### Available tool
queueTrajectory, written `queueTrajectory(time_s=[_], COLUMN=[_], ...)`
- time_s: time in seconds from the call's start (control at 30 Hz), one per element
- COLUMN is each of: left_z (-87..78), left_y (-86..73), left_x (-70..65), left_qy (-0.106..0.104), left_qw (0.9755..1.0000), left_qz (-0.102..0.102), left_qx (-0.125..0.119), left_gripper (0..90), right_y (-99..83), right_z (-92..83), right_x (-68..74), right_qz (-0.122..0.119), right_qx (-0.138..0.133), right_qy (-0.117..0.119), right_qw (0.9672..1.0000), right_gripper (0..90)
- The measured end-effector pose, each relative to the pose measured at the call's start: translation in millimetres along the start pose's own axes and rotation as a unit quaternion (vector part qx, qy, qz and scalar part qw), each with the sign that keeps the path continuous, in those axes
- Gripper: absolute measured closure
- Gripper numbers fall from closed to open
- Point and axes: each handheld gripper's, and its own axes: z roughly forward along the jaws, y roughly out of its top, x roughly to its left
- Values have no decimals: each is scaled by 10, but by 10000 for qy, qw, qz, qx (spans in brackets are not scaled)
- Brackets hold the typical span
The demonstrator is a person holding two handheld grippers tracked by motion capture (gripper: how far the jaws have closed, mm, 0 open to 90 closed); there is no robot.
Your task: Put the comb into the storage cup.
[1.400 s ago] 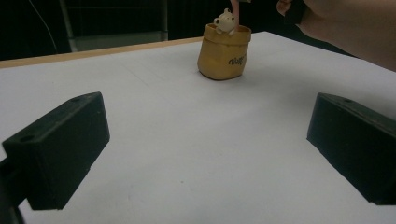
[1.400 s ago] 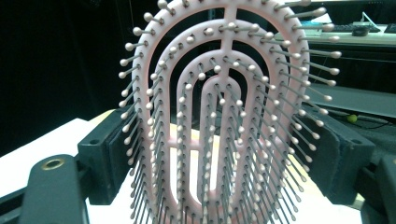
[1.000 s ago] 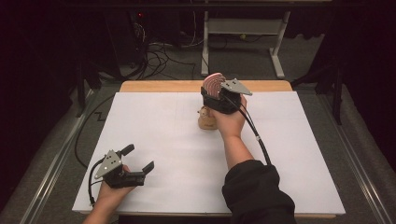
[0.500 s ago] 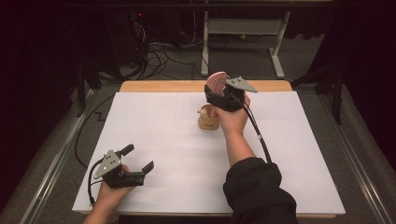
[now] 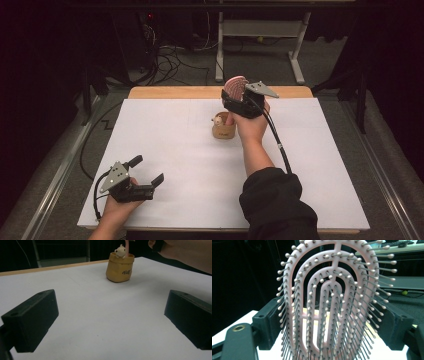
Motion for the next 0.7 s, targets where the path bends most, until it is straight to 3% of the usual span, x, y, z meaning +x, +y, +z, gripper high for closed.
queueTrajectory(time_s=[0.7], left_z=[7], left_y=[-4], left_x=[-1], left_qy=[7], left_qw=[10000], left_qz=[32], left_qx=[58], left_gripper=[0], right_y=[-6], right_z=[34], right_x=[-62], right_qz=[103], right_qx=[-11], right_qy=[-74], right_qw=[9999], right_gripper=[181])
